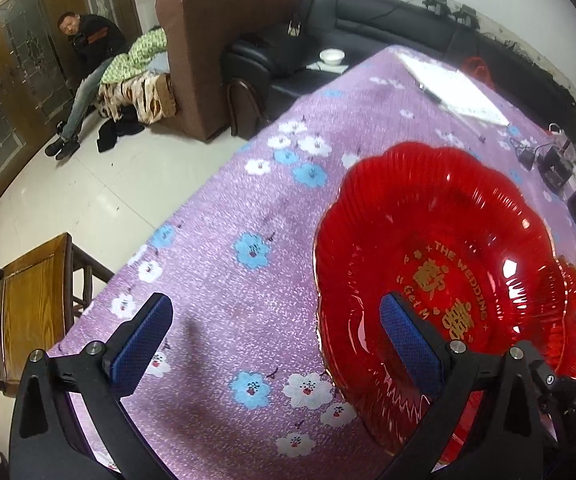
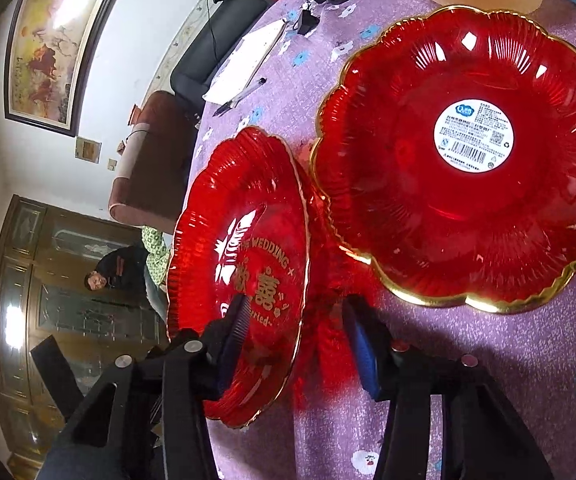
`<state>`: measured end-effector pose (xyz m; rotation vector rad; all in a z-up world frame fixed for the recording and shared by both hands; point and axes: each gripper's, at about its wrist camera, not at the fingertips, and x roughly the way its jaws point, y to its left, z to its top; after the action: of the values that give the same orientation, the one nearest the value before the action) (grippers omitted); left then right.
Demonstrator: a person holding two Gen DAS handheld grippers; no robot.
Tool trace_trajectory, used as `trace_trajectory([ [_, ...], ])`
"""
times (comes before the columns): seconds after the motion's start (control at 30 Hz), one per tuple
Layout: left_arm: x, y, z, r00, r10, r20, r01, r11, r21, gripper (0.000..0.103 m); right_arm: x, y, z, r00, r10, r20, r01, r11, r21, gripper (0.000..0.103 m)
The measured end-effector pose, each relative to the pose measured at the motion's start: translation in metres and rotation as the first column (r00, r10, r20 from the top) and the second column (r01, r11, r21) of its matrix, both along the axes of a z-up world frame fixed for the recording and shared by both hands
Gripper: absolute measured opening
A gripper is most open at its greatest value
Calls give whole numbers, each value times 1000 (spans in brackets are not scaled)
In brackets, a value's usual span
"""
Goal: Organize plates and bowls
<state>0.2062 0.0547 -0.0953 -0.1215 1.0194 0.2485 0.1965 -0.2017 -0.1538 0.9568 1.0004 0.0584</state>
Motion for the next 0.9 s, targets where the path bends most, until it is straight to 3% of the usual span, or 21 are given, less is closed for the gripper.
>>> trace_trajectory([
  [0.07, 3, -1, -4, 1000, -5, -20, 5, 1000, -8, 100, 2, -1, -1, 1000, -1, -3, 1, 1000, -3, 32],
  [0.13, 7, -1, -10, 999, -16, -45, 15, 1000, -27, 90, 4, -1, -2, 1000, -1, -7, 1, 1000, -4, 21],
  [0.23, 9, 2, -11, 998, -29, -48, 26, 997, -74, 74, 6, -2, -5, 1000, -6, -16, 6, 1000, -9, 16],
  [0.3, 9, 0, -8, 998, -51, -35, 47, 993, -110, 48, 7, -3, -6, 1000, -4, -13, 4, 1000, -6, 16],
  [0.33, 9, 0, -6, 997, -65, -32, 60, 989, -135, 41, 7, -2, -5, 1000, -2, -10, 2, 1000, -9, 16],
  [0.37, 10, -1, -6, 996, -80, -28, 74, 985, -158, 25, 6, -2, -5, 1000, -1, -7, 1, 1000, -12, 15],
  [0.4, 9, -3, -5, 995, -99, -28, 93, 980, -175, 18, 6, -1, -4, 1000, 2, -3, -2, 1000, -19, 15],
  [0.63, -9, -6, 2, 989, -145, -32, 139, 979, -147, 16, -3, 0, -4, 1000, 13, -6, -13, 999, -43, 14],
  [0.9, -73, 7, 18, 984, -177, -25, 174, 981, -87, 16, -51, 13, 9, 995, 99, -10, -99, 994, -51, 15],
])
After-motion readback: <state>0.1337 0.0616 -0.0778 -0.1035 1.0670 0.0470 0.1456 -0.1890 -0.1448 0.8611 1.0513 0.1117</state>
